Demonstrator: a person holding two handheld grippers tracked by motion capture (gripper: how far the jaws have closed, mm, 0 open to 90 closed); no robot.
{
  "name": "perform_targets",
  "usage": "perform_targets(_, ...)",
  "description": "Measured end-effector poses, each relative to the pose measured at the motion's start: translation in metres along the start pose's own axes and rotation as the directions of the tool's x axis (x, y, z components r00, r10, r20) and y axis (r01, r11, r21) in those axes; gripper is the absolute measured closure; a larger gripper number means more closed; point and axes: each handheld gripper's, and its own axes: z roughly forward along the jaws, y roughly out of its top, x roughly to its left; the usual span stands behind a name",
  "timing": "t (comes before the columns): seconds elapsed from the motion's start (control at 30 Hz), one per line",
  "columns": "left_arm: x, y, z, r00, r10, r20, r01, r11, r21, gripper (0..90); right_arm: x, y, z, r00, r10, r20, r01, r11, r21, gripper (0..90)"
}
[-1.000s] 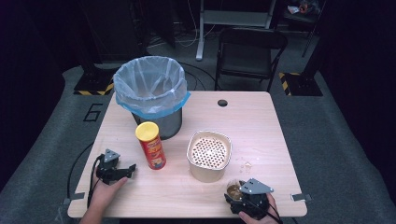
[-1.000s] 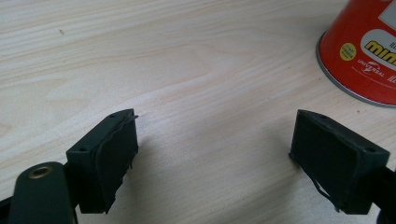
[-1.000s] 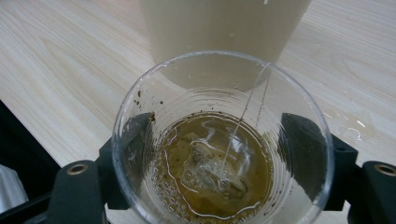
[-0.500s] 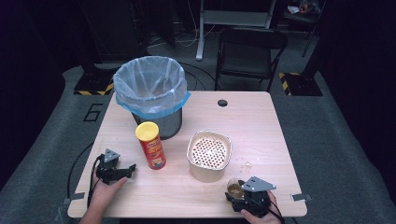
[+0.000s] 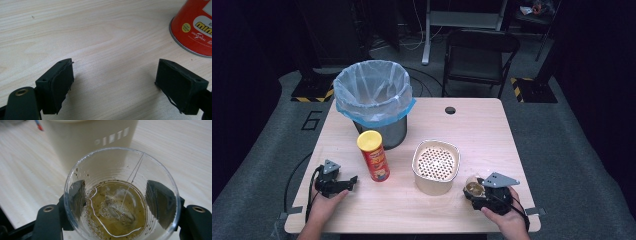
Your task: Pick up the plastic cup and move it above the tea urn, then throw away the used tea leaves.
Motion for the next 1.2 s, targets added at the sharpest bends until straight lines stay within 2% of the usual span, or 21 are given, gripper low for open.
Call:
perform_targets(0.13, 0.000, 0.000, 0.000, 1.0000, -0.001, 0.000, 0.001, 1.0000, -0.001, 14.5, -0.018, 0.010, 0.005, 0.9995, -0.005, 0.030, 0.005, 1.000, 0.000, 32.2)
perform_targets(0.23, 0.000, 0.000, 0.000, 1.0000, -0.001, 0.000, 0.001, 1.0000, -0.001, 14.5, -0.026, 0.014, 0.008, 0.9995, -0.004, 0.030, 0.004, 1.000, 0.000, 32.5)
perform_targets(0.37, 0.000, 0.000, 0.000, 1.0000, -0.001, 0.000, 0.001, 1.0000, -0.001, 14.5, -0.043, 0.021, 0.013, 0.9996, 0.029, 0.005, -0.029, 1.000, -0.008, 32.8)
perform_targets(0.4, 0.000, 0.000, 0.000, 1.0000, -0.001, 0.000, 0.001, 1.0000, 0.000, 14.5, -0.049, 0.025, 0.014, 0.9995, 0.030, 0.012, -0.029, 1.000, -0.010, 32.8)
perform_targets(0.53, 0.000, 0.000, 0.000, 1.0000, 0.000, 0.001, 0.000, 1.0000, 0.000, 14.5, -0.060, 0.036, 0.014, 0.9991, 0.017, 0.040, -0.016, 1.000, -0.024, 32.9)
perform_targets(0.6, 0.000, 0.001, 0.001, 1.0000, 0.001, 0.003, -0.001, 1.0000, 0.000, 14.5, -0.066, 0.042, 0.014, 0.9992, 0.007, 0.039, -0.005, 0.999, -0.040, 33.0)
perform_targets(0.77, 0.000, 0.001, 0.001, 1.0000, 0.001, 0.003, -0.001, 1.0000, -0.001, 14.5, -0.071, 0.054, 0.015, 0.9987, -0.013, 0.050, 0.016, 0.998, -0.057, 33.0)
perform_targets(0.83, 0.000, 0.001, 0.001, 1.0000, 0.001, 0.003, -0.001, 1.0000, -0.002, 14.5, -0.073, 0.061, 0.019, 0.9983, -0.032, 0.049, 0.034, 0.998, -0.046, 33.0)
perform_targets(0.9, 0.000, 0.001, 0.001, 1.0000, 0.001, 0.003, -0.001, 1.0000, -0.001, 14.5, -0.074, 0.064, 0.021, 0.9986, -0.028, 0.045, 0.030, 0.999, -0.046, 33.0)
perform_targets(1.0, 0.000, 0.001, 0.001, 1.0000, 0.001, 0.003, -0.001, 1.0000, -0.001, 14.5, -0.076, 0.072, 0.027, 0.9985, -0.051, 0.020, 0.051, 0.998, -0.022, 33.2)
perform_targets(1.2, 0.000, 0.001, 0.000, 1.0000, 0.003, 0.005, -0.003, 1.0000, 0.003, 14.5, -0.080, 0.079, 0.035, 0.9979, -0.060, 0.025, 0.060, 0.998, -0.016, 33.1)
